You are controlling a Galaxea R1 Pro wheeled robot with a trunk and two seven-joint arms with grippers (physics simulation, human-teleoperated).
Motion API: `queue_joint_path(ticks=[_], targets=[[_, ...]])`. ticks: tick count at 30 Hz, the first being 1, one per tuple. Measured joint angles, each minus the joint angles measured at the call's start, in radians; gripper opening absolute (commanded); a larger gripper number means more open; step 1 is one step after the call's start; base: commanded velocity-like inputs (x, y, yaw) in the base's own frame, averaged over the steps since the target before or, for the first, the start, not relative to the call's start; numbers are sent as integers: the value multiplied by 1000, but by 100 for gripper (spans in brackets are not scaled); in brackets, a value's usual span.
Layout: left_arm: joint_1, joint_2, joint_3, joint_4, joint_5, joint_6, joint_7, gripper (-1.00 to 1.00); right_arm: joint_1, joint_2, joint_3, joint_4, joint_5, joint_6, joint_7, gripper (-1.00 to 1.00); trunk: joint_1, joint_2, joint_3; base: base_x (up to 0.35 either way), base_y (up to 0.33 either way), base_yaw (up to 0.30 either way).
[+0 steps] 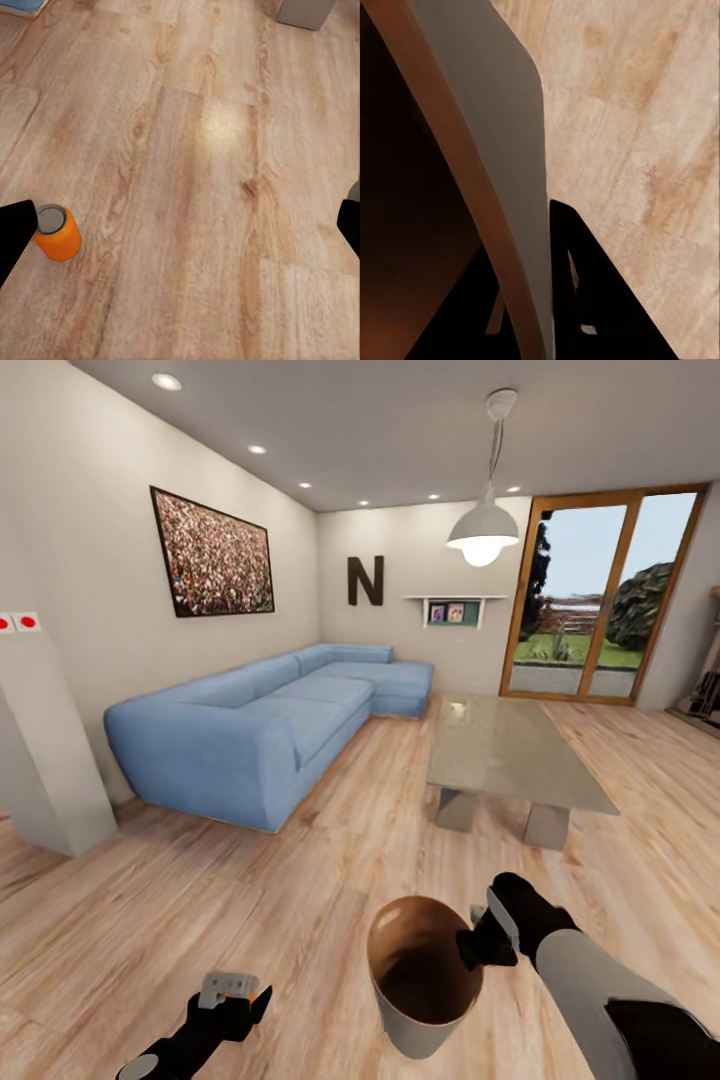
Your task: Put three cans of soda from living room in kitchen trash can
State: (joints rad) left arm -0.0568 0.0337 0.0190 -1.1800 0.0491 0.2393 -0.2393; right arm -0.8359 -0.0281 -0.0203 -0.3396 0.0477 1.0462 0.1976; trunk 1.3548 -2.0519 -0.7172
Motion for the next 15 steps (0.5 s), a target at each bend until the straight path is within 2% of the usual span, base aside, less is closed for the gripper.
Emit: queue_joint_path(ticks=[2, 3, 7, 12, 15], targets=[[0, 0, 0, 0, -1, 1, -3, 100, -3, 5, 7, 0, 44, -2, -24, -100, 0, 0, -3, 269, 198, 0], [0, 0, 1, 0, -1, 2, -5, 100, -5, 7, 6, 1, 44, -2, -36, -100, 0, 0, -5, 269, 198, 0], [0, 0, 1, 0, -2, 3, -8, 100, -8, 11, -2, 1, -13, 1, -46, -100, 0, 0, -11, 270, 199, 0], [0, 0, 1, 1, -2, 2, -9, 100, -9, 8, 2, 1, 24, -1, -57, -100, 0, 0, -18, 270, 199, 0], [0, 0, 1, 1, 0, 2, -8, 100, -9, 7, -1, 0, 4, 0, -56, -100, 0, 0, -22, 265, 173, 0]])
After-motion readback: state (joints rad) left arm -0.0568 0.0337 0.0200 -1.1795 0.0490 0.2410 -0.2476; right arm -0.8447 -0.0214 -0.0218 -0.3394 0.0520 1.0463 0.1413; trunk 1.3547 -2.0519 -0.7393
